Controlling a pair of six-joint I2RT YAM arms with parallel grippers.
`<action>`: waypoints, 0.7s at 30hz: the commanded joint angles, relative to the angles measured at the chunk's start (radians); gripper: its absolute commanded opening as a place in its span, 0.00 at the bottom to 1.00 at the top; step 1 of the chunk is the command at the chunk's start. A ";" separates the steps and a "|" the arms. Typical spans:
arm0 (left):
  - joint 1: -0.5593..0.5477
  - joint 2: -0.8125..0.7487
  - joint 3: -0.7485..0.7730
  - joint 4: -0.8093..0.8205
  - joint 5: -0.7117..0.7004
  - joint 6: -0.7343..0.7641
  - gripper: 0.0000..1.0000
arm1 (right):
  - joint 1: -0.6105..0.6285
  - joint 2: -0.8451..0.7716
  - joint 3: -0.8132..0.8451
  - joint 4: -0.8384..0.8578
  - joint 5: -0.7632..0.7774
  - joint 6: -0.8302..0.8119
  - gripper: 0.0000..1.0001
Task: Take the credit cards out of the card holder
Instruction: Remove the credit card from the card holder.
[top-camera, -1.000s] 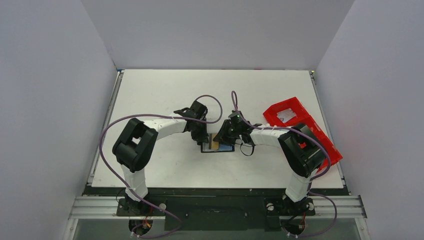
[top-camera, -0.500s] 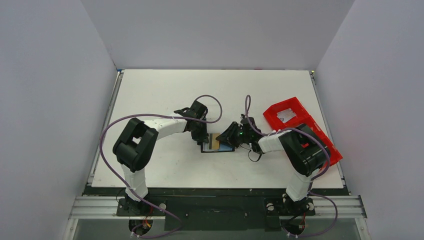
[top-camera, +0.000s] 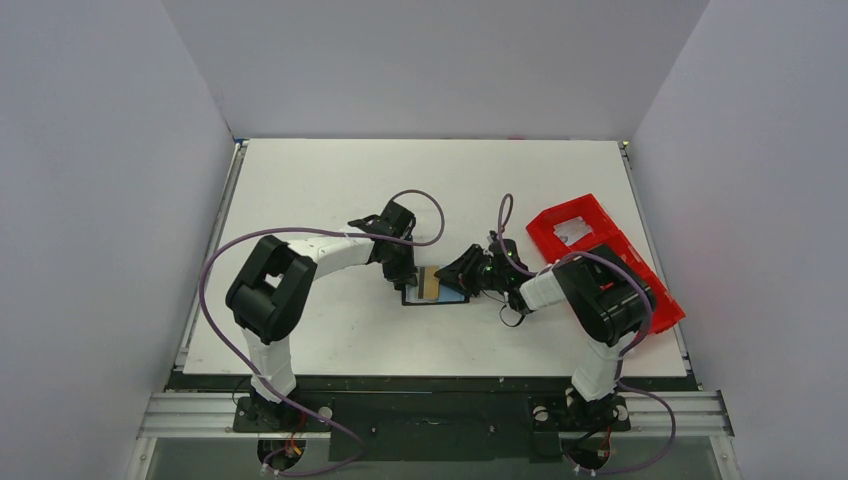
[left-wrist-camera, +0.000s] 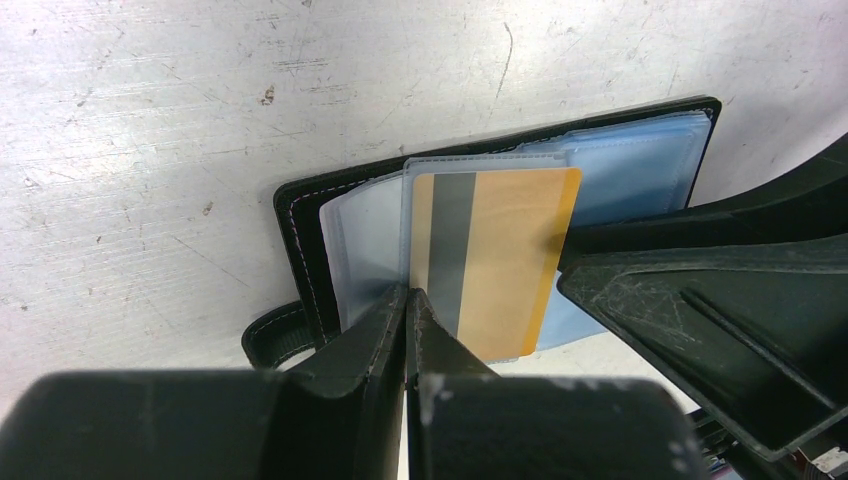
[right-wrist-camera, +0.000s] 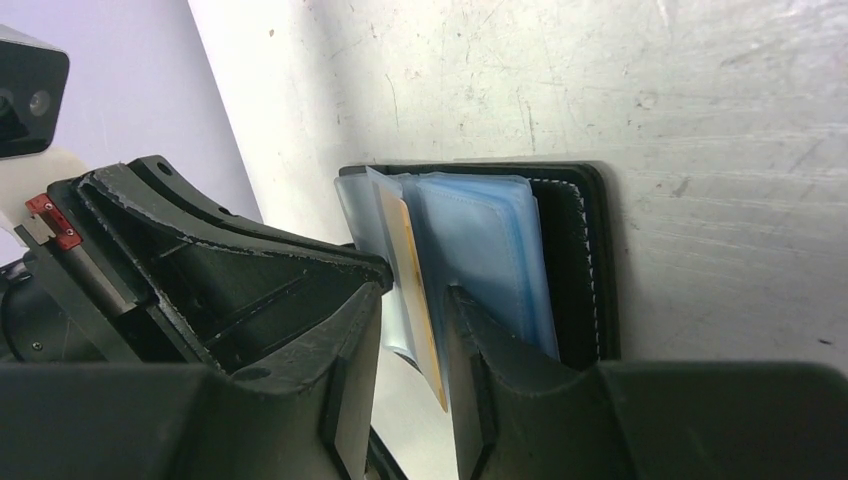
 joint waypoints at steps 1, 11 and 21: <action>-0.006 0.056 0.000 -0.044 -0.030 0.000 0.00 | 0.002 0.027 -0.005 0.021 0.027 -0.007 0.24; -0.005 0.057 -0.003 -0.041 -0.026 0.000 0.00 | 0.002 0.029 -0.012 0.026 0.029 -0.007 0.10; -0.006 0.058 0.002 -0.043 -0.025 0.001 0.00 | 0.023 0.032 0.009 0.012 0.031 -0.015 0.07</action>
